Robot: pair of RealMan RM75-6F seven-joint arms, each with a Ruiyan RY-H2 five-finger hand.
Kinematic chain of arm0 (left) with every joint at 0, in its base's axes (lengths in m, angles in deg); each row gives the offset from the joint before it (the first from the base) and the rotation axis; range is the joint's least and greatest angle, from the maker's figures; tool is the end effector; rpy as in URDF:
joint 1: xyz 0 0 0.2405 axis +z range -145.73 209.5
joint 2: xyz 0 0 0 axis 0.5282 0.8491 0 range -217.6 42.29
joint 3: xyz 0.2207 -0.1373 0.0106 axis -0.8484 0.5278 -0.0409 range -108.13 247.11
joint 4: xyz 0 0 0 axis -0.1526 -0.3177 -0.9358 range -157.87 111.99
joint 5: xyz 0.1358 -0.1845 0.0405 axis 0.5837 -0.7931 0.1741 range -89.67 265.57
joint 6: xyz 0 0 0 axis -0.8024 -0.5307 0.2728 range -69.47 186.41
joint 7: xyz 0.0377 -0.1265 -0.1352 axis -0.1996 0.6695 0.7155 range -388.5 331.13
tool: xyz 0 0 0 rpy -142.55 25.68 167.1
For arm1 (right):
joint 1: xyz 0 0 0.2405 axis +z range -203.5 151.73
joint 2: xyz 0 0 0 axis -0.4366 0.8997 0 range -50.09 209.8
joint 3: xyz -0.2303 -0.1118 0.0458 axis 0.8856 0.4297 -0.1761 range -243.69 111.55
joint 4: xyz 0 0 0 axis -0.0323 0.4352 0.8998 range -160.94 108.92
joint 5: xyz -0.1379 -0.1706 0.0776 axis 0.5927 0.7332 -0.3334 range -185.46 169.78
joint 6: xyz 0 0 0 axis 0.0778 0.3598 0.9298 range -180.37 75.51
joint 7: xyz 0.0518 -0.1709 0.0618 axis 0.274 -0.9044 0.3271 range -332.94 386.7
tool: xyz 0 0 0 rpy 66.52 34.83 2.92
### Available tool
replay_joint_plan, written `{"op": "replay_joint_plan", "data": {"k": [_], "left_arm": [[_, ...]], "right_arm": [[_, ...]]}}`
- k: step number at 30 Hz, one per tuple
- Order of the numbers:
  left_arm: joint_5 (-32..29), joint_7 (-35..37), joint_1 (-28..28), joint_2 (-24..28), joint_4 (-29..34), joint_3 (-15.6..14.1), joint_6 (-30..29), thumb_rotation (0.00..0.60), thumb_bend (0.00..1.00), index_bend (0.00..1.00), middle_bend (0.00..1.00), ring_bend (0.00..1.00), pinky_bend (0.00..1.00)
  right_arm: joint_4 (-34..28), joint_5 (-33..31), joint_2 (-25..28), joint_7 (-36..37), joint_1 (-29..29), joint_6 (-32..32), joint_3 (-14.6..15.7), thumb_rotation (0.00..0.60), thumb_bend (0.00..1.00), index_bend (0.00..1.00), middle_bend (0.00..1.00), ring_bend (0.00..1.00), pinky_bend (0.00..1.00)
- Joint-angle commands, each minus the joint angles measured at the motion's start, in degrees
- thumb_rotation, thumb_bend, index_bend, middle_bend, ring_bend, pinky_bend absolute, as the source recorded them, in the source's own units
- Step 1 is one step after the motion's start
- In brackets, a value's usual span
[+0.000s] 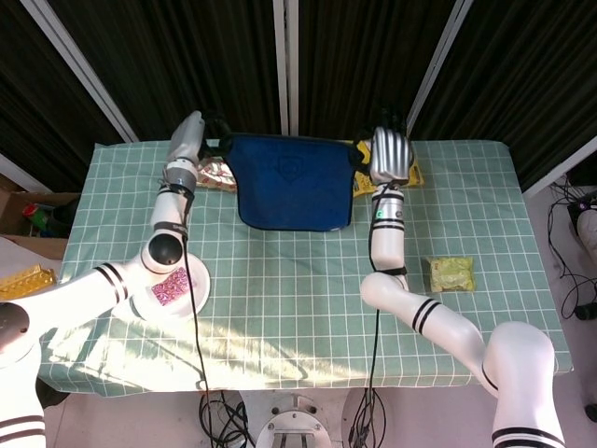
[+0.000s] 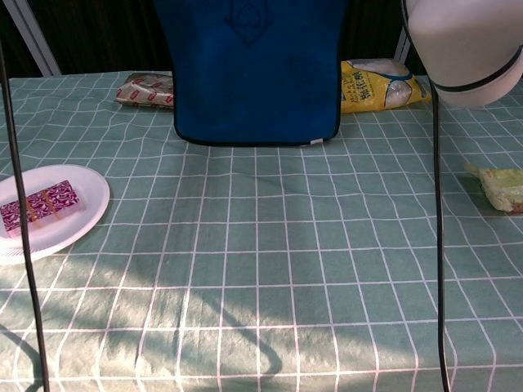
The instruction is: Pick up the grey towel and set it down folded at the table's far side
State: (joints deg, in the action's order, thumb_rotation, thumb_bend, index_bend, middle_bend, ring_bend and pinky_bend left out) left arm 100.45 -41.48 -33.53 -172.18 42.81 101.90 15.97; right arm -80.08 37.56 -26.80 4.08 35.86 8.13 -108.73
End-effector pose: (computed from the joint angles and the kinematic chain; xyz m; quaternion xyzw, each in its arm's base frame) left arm -0.0656 0.5703 0.0636 -0.4534 -0.6172 -0.4869 0.4200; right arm -0.0455 -0.5470 0.0225 0.4785 -0.4425 0.5242 0.5481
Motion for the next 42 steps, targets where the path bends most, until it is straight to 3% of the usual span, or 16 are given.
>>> {"op": "replay_joint_plan", "data": {"k": [1,10,12,13,14,16,17,20,28,36,42], "left_arm": [[-0.6,0.1,-0.8,-0.5,-1.5,-0.3,0.8,0.600,0.55,0.84,0.24,0.11,0.20],[-3.6,-0.9,-2.7,-1.8,-6.2,-0.7,1.6,0.600,0.55,0.84,0.26,0.11,0.20],[-4.8,-1.3,-3.2,-2.2,-7.5,-0.6,1.6,0.600,0.55,0.78,0.26,0.11,0.20],[-5.4,-1.9,-3.6,-2.6,-8.3,-0.9,1.7,0.600,0.54,0.64,0.22,0.11,0.20],[-5.5,-2.2,-3.7,-2.7,-8.7,-1.1,2.6,0.600,0.50,0.39,0.15,0.10,0.18],[-5.3,-1.4,-4.1,-3.4,-10.5,-0.5,1.8,0.600,0.41,0.03,0.02,0.09,0.15],[-5.1,-1.2,-4.4,-4.0,-11.4,-0.3,1.1,0.600,0.37,0.00,0.00,0.09,0.14],[-5.4,-1.9,-4.9,-4.9,-13.7,-0.2,0.2,0.600,0.33,0.00,0.00,0.10,0.13],[-10.5,-6.8,-4.8,-3.5,-13.6,0.7,0.3,0.600,0.29,0.00,0.00,0.10,0.12],[-15.9,-12.7,-3.9,0.5,-7.1,-0.7,2.1,0.600,0.26,0.00,0.00,0.07,0.11],[-19.7,-16.7,-4.6,2.9,-4.5,-3.0,6.4,0.600,0.01,0.00,0.00,0.03,0.09]], "right_arm": [[4.9,-1.5,-0.7,-0.3,3.0,-2.3,0.0,0.600,0.50,1.00,0.11,0.00,0.00],[18.9,-4.0,-4.4,0.6,10.7,-7.4,-0.3,0.600,0.48,1.00,0.11,0.00,0.00],[22.1,-4.8,-5.6,0.2,12.4,-8.5,-0.4,0.600,0.48,0.98,0.10,0.00,0.00],[24.1,-5.3,-6.5,-0.2,13.5,-9.5,-0.4,0.600,0.46,0.88,0.07,0.00,0.00],[25.5,-6.1,-7.0,-1.0,14.2,-10.6,-0.5,0.600,0.42,0.60,0.04,0.00,0.00],[27.7,-8.4,-7.9,-1.5,16.1,-12.5,-2.0,0.600,0.31,0.10,0.00,0.00,0.00],[28.6,-8.9,-8.1,-1.5,16.9,-12.9,-2.5,0.600,0.28,0.01,0.00,0.00,0.00],[30.6,-8.4,-8.3,0.4,18.6,-14.6,-2.4,0.600,0.19,0.00,0.00,0.00,0.00],[31.8,-8.6,-7.5,2.1,19.1,-16.4,-2.0,0.600,0.14,0.00,0.00,0.00,0.00],[23.9,-8.8,-3.8,1.3,15.0,-11.9,-1.3,0.600,0.14,0.00,0.00,0.00,0.00],[15.1,-9.3,0.3,-1.1,11.0,-9.0,-0.3,0.600,0.14,0.00,0.00,0.00,0.00]]}}
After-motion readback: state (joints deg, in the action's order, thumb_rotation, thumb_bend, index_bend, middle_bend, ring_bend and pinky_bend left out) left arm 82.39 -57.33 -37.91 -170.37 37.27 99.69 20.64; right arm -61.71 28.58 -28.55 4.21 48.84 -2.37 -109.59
